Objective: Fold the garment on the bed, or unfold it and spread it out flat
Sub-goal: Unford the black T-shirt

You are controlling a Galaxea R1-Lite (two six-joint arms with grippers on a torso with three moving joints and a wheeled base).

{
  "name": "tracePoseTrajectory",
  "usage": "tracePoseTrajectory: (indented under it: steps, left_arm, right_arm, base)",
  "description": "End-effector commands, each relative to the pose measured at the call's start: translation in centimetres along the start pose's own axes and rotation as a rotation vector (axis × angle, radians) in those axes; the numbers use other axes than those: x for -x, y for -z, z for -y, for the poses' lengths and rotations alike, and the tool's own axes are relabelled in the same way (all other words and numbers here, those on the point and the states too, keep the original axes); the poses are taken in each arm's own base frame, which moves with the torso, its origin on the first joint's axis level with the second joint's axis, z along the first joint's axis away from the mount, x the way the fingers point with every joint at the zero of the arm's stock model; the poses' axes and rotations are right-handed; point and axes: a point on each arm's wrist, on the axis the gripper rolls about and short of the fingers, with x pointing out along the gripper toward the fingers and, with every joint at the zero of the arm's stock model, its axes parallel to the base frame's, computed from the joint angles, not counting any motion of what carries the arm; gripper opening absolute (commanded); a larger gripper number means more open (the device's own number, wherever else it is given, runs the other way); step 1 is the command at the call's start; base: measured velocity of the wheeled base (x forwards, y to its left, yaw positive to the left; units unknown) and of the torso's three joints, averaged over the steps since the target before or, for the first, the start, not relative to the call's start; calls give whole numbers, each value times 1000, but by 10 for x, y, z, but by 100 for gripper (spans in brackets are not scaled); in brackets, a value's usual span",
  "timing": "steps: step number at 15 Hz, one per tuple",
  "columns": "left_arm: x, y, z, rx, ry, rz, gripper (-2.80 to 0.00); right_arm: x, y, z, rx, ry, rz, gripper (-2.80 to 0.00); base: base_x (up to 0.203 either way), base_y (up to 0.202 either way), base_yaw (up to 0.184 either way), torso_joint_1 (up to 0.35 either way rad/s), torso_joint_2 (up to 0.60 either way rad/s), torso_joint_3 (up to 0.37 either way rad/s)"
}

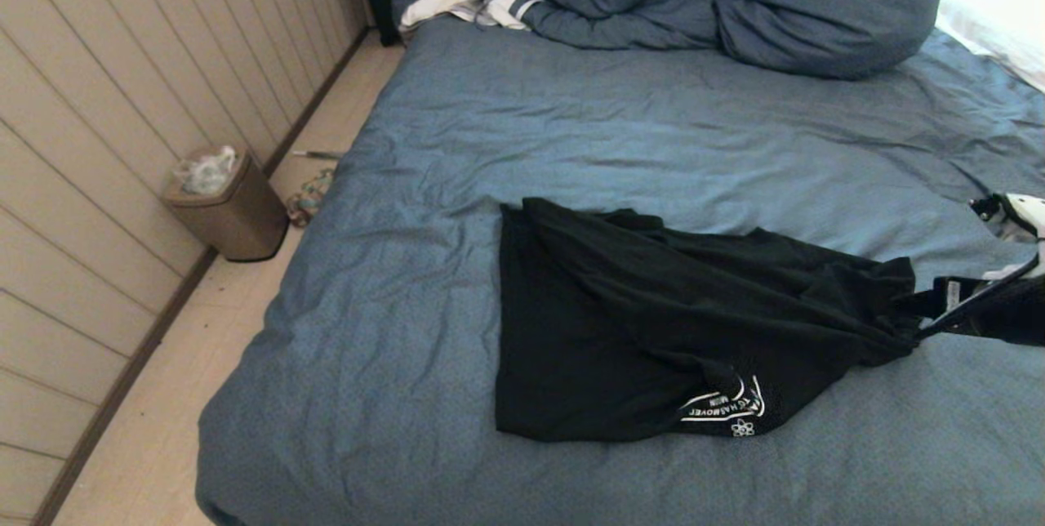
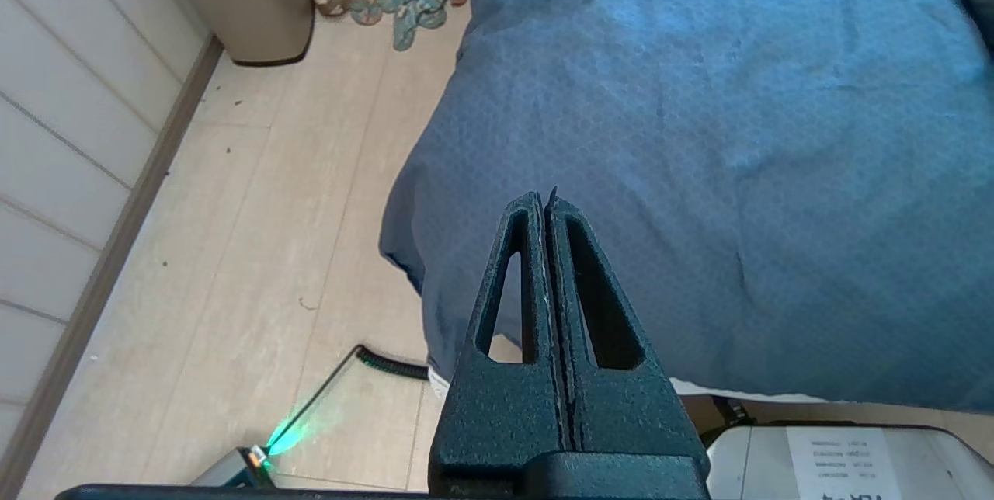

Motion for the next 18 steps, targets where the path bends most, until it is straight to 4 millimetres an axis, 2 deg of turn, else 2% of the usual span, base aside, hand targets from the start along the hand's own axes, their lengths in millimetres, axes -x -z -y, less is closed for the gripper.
tracePoseTrajectory:
  steps: [1, 3, 6, 9, 10, 13, 15, 18]
  left_arm:
    - [0, 0, 0, 0, -1, 2, -280]
    - [0, 0, 0, 0, -1, 2, -280]
    - [0, 0, 0, -2, -1, 2, -280]
    - [0, 0, 0, 0, -2, 2, -280]
    - [0, 0, 0, 0, -2, 2, -280]
    - [0, 0, 0, 0, -2, 3, -280]
    - [0, 0, 0, 0, -2, 2, -280]
    - [0, 0, 0, 0, -2, 2, -280]
  right_arm:
    - [11, -11, -5, 12, -35, 59, 0]
    - [19, -30, -31, 35, -137, 124, 0]
    - [28, -69, -88, 87, -331, 206, 0]
    - [13, -97, -142, 139, -466, 237, 0]
    - [6, -105, -166, 160, -516, 249, 0]
    - [-9, -112, -228, 219, -632, 259, 0]
    - [-28, -103, -262, 252, -678, 232, 0]
    - [-49, -83, -302, 305, -724, 174, 0]
  base:
    - [0, 0, 0, 0, 0, 0]
    - [0, 0, 0, 0, 0, 0]
    - [0, 0, 0, 0, 0, 0]
    - [0, 0, 0, 0, 0, 0]
    - [0, 0, 0, 0, 0, 0]
    - [0, 0, 0, 0, 0, 0]
    - [0, 0, 0, 0, 0, 0]
    - [0, 0, 0, 0, 0, 0]
